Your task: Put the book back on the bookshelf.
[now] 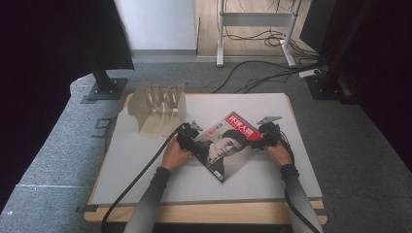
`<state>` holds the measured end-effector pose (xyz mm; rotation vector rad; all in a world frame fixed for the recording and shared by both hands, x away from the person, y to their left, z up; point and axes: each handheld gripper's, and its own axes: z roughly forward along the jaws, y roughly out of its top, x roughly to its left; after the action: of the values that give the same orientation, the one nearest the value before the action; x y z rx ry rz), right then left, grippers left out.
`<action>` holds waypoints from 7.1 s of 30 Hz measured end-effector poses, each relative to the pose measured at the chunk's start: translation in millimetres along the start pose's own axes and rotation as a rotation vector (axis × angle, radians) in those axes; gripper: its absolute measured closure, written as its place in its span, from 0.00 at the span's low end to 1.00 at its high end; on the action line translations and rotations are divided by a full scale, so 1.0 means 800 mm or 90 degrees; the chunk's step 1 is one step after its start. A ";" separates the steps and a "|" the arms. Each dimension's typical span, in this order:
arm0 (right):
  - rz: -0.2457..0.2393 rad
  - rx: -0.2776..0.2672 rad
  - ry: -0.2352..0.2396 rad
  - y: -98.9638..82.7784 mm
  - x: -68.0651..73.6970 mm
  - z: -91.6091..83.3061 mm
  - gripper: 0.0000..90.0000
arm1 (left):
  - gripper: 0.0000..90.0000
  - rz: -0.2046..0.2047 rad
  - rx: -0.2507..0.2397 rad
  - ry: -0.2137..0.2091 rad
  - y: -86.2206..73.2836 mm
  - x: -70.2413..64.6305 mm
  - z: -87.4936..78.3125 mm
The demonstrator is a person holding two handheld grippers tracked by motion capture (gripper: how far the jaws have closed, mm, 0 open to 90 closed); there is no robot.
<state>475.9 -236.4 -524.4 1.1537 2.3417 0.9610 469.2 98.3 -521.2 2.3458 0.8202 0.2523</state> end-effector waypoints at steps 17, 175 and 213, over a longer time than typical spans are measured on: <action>0.018 -0.001 0.043 -0.009 -0.002 0.004 0.02 | 0.00 0.021 0.000 -0.034 -0.003 -0.014 0.002; 0.030 0.016 0.030 0.008 0.054 -0.009 0.10 | 0.00 -0.045 -0.031 0.058 -0.115 -0.048 -0.080; 0.145 0.031 0.166 0.015 0.069 0.000 0.48 | 0.00 -0.049 -0.027 0.057 -0.106 -0.050 -0.071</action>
<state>449.4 -186.9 -517.2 1.4148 2.4824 1.2038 375.0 153.9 -528.6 2.2716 0.9371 0.3408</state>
